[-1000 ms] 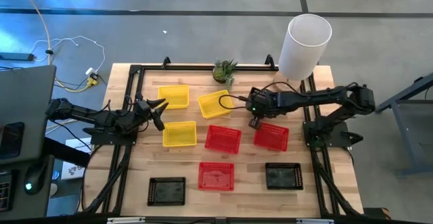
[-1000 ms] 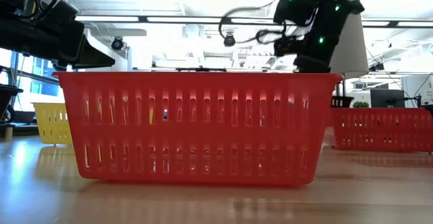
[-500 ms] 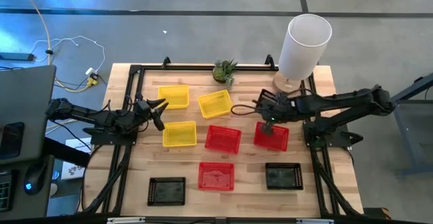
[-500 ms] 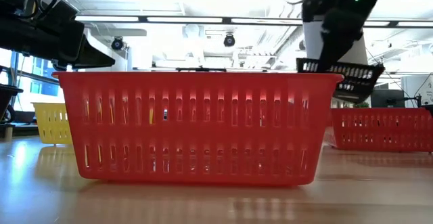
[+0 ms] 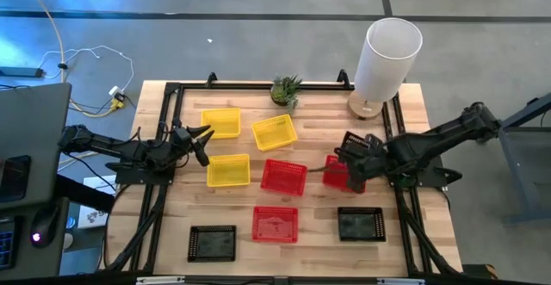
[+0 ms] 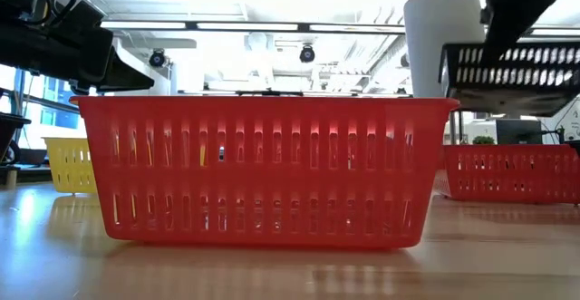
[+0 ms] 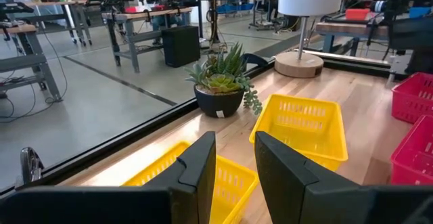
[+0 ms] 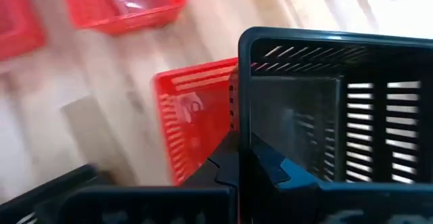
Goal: Stack baskets by color
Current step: Stack the top black bin on top of the middle black bin
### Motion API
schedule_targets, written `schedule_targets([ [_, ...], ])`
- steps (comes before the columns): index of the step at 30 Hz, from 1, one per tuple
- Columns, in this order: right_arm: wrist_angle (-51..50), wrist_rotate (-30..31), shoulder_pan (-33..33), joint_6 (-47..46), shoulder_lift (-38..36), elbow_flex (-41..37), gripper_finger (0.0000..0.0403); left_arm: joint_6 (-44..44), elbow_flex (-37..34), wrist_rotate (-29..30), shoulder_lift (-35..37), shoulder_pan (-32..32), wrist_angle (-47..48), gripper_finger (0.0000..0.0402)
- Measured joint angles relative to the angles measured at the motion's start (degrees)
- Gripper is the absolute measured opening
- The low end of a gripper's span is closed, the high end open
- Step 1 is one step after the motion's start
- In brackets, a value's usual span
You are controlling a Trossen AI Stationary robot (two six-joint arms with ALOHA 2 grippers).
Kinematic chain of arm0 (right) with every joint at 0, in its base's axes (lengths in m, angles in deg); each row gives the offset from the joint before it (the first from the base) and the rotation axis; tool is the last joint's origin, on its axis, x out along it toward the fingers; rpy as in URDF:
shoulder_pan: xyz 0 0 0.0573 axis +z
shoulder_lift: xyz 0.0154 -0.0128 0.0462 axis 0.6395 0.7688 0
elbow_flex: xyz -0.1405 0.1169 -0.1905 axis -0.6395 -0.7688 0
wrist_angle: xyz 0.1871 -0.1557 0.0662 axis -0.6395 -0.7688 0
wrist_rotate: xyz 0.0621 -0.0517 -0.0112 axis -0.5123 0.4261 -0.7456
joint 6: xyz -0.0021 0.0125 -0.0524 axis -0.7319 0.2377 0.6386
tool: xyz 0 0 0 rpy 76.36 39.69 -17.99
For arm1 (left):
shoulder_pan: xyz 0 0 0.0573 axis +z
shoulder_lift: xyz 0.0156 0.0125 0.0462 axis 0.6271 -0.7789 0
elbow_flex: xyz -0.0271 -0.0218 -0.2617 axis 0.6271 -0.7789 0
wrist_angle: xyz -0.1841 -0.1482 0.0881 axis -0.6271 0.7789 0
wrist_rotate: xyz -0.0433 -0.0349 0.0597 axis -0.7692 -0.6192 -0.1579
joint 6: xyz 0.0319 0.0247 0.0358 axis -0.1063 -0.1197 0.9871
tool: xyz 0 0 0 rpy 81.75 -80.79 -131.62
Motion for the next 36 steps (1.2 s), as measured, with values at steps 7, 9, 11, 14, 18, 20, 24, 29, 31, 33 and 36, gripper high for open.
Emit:
schedule_targets([
  [7,-1.87,-2.88,9.05,-5.14,4.22,3.18,0.0000,0.01,0.00,0.00,0.00,0.02,0.00,0.0092],
  [9,-1.77,-4.12,11.37,-6.81,5.88,4.39,0.0000,0.00,0.00,0.00,0.00,0.01,0.00,0.0092],
  [11,-1.90,-4.69,13.60,-8.56,7.79,5.78,0.0000,0.00,0.00,0.00,0.00,0.02,0.00,0.0092],
  [14,-2.03,-4.92,16.95,-10.14,11.21,7.88,0.0000,0.00,0.00,0.00,0.01,0.01,0.00,0.0092],
  [18,-2.31,-4.94,20.55,-11.05,16.17,11.22,0.0000,0.02,0.00,0.21,0.00,0.00,0.02,0.0092],
  [20,-2.28,-4.94,21.84,-11.04,18.55,12.93,0.0000,0.02,0.00,0.72,0.00,0.00,0.04,0.0092],
  [24,-2.15,-5.16,23.87,-11.12,22.87,15.66,0.0000,0.02,0.00,0.68,0.00,0.01,0.04,0.0092],
  [29,-1.14,-5.87,26.09,-13.05,27.61,17.58,0.0000,0.02,0.00,0.55,0.01,0.00,0.04,0.0092],
  [31,-0.93,-6.14,27.14,-15.19,28.99,17.70,0.0000,0.02,0.00,0.46,0.00,0.00,0.04,0.0092],
  [33,-0.65,-6.40,28.33,-17.10,30.17,17.69,0.0000,0.02,0.00,0.46,0.00,0.01,0.04,0.0092],
  [36,-0.50,-6.41,30.03,-18.93,31.46,17.69,0.0000,1.63,0.00,0.48,0.00,0.02,0.04,0.0092],
])
